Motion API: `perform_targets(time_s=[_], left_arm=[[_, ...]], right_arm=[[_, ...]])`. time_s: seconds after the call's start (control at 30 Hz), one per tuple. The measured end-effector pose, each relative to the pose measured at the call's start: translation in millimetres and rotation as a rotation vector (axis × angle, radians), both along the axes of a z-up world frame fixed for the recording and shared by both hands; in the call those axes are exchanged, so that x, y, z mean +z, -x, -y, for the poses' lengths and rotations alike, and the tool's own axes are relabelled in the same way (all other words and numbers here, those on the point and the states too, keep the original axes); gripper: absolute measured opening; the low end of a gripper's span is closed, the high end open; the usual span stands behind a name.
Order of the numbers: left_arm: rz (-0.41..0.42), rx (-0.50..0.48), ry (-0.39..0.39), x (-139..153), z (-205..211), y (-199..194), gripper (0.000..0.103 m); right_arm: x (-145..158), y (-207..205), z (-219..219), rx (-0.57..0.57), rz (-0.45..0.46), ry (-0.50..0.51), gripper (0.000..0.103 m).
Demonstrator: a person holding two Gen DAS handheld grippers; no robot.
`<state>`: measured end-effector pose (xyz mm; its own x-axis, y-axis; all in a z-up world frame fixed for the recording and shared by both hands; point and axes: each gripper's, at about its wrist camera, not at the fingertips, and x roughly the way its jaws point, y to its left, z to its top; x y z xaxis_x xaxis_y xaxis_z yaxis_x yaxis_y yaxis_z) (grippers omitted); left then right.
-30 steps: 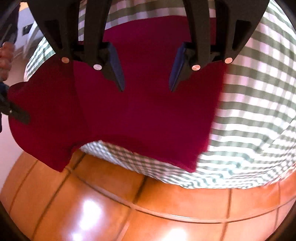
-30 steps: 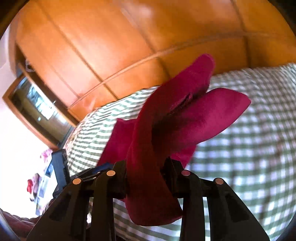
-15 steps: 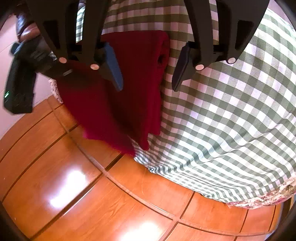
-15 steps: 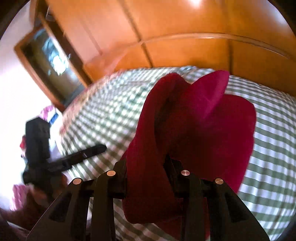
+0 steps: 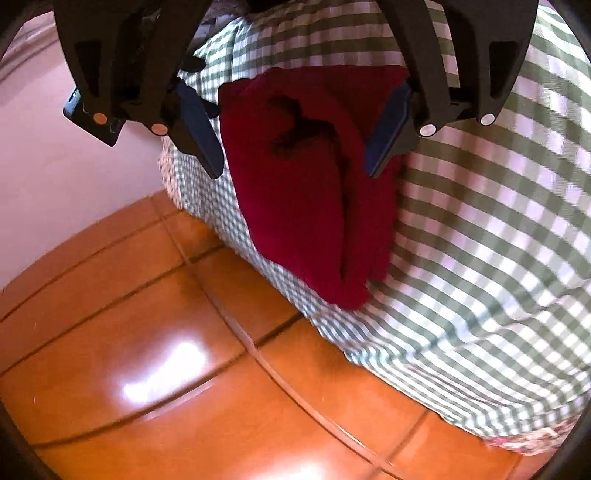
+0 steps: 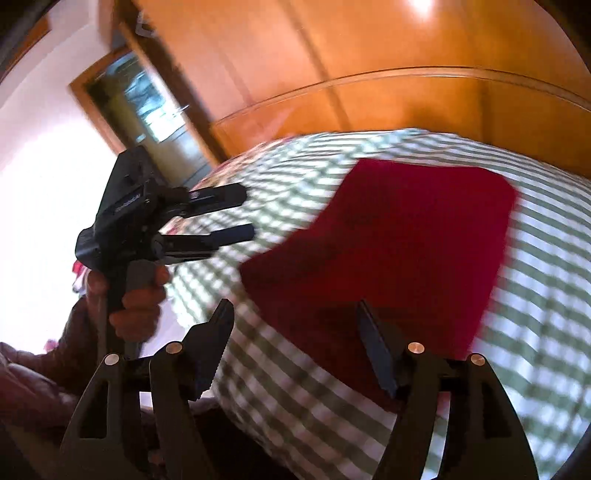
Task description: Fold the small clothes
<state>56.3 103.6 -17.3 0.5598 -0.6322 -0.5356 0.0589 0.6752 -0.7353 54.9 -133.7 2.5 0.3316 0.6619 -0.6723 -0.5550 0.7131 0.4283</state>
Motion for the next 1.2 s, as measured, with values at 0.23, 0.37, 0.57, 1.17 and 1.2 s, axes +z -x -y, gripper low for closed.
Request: perform_targets(time_s=[0.23,0.37,0.57,1.17,1.2], left_arm=[[-0.043,-0.066,-0.155,-6.1,42.6,-16.6,0.042],[-0.018,-0.029,-0.247,-3.0,41.9,-16.4,0.017],[-0.086,0.036,-0.326,-37.1,18.6,-1.0,0.015],[0.037,0.132,-0.598,-8.5,43.1,1.7,0.050],[0.042,0.129,-0.610,-8.5,44.4,0.7,0.050]], right_arm=[[-12.5,9.4,38.3,-0.121,0.008,0.049,0.065],[-18.9,2.7,17.0,-0.092,0.039,0.083,0.054],[-66.1,16.5,-1.0,-0.018,0.007,0.253,0.049],[-9.6,-24.2,18.1,-0.126,0.083,0.151,0.049],[-7.8,-33.0,14.2,-0.136,0.090,0.154,0.049]])
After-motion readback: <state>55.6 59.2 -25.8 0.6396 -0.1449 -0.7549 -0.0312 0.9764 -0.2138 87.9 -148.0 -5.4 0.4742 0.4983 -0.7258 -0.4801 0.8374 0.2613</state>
